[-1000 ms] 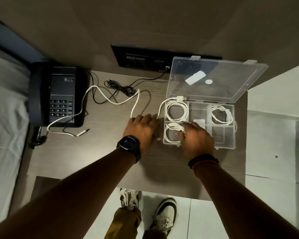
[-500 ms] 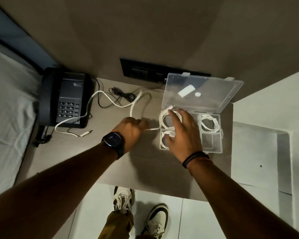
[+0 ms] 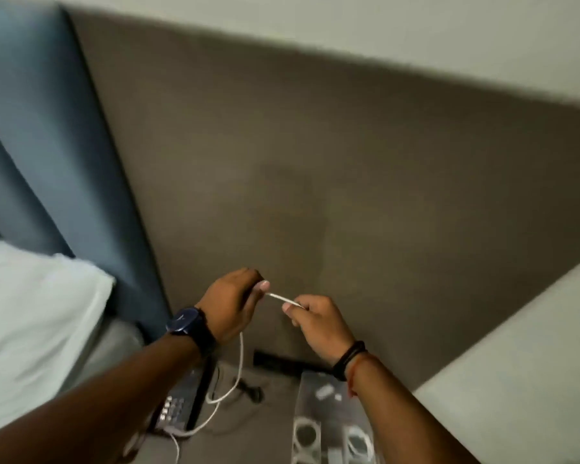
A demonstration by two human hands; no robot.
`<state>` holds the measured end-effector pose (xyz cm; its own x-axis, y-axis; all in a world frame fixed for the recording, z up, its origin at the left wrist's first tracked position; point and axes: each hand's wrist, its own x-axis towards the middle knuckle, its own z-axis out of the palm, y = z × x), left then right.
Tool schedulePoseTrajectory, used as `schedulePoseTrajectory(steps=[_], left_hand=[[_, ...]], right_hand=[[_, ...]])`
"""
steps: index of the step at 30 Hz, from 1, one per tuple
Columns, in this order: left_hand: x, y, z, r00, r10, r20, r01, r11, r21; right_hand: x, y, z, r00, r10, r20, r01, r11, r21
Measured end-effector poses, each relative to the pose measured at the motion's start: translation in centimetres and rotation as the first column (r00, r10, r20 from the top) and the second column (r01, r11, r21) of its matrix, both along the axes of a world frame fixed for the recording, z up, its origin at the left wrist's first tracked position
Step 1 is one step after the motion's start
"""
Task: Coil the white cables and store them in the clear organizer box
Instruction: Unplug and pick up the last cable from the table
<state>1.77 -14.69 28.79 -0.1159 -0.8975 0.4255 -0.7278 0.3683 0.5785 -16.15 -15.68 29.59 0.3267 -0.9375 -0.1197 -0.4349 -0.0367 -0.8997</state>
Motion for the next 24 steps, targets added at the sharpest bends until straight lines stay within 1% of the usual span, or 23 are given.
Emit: schedulePoseTrajectory(steps=[3, 5, 6, 8, 10, 12, 13, 14, 15, 17, 18, 20, 21, 22, 23, 24], left_hand=[[1.0, -1.5, 11.3, 0.986, 0.094, -0.137, -0.112, 0.985, -0.133], [1.1, -2.0, 18.4, 0.957, 0.136, -0.255, -0.189, 0.962, -0.198], [1.0, -1.9, 22.2, 0.939, 0.136, -0.316, -0.213, 0.951, -0.225], [0.4, -1.0, 28.8, 0.897, 0.099, -0.432, -0.217, 0.948, -0.234], [-0.7, 0.2, 34.5, 0.853, 0.018, -0.522, -0.167, 0.956, -0.239], [-1.9, 1.3, 38.3, 0.792, -0.101, -0.602, -0.071, 0.964, -0.255], [-2.4, 2.2, 39.9, 0.759, -0.160, -0.631, -0.011, 0.966, -0.258], [-2.9, 3.1, 41.3, 0.735, -0.202, -0.647, 0.041, 0.966, -0.256], [-3.3, 3.8, 42.4, 0.734, -0.220, -0.642, 0.068, 0.965, -0.253], [-4.0, 5.3, 44.4, 0.777, -0.204, -0.595, 0.059, 0.965, -0.254], [-4.2, 6.1, 45.3, 0.803, -0.190, -0.565, 0.049, 0.965, -0.256], [-4.5, 7.3, 46.6, 0.860, -0.163, -0.484, 0.044, 0.968, -0.248], [-4.5, 8.0, 47.2, 0.880, -0.160, -0.447, 0.051, 0.968, -0.247], [-4.4, 8.6, 47.7, 0.895, -0.162, -0.416, 0.060, 0.967, -0.249], [-4.2, 9.3, 48.1, 0.905, -0.161, -0.394, 0.061, 0.965, -0.256], [-4.0, 10.0, 48.5, 0.911, -0.154, -0.382, 0.050, 0.962, -0.268]], right_hand=[[0.9, 0.1, 12.1, 0.976, 0.073, 0.206, -0.097, 0.989, 0.113], [1.2, 1.0, 19.2, 0.933, 0.134, 0.334, -0.190, 0.971, 0.143], [1.4, 1.7, 22.7, 0.906, 0.176, 0.386, -0.243, 0.961, 0.132], [1.8, 3.8, 29.0, 0.829, 0.276, 0.487, -0.363, 0.927, 0.091], [2.2, 6.3, 34.6, 0.721, 0.367, 0.587, -0.455, 0.890, 0.002], [2.5, 8.4, 38.8, 0.598, 0.425, 0.680, -0.483, 0.868, -0.118], [2.6, 9.7, 41.0, 0.529, 0.445, 0.722, -0.461, 0.866, -0.196], [2.6, 10.9, 43.0, 0.464, 0.462, 0.756, -0.415, 0.867, -0.275], [2.5, 11.9, 44.7, 0.404, 0.473, 0.783, -0.346, 0.871, -0.348], [2.1, 13.8, 48.0, 0.314, 0.476, 0.821, -0.182, 0.879, -0.440], [1.8, 14.4, 49.3, 0.277, 0.458, 0.845, -0.092, 0.888, -0.451], [1.0, 15.0, 51.6, 0.217, 0.380, 0.899, 0.127, 0.902, -0.412], [0.4, 15.2, 52.7, 0.205, 0.321, 0.924, 0.260, 0.893, -0.368], [-0.3, 15.2, 53.6, 0.218, 0.247, 0.944, 0.408, 0.856, -0.318], [-1.0, 15.1, 54.5, 0.266, 0.147, 0.953, 0.552, 0.787, -0.275], [-1.7, 15.0, 55.1, 0.347, 0.025, 0.937, 0.668, 0.695, -0.266]])
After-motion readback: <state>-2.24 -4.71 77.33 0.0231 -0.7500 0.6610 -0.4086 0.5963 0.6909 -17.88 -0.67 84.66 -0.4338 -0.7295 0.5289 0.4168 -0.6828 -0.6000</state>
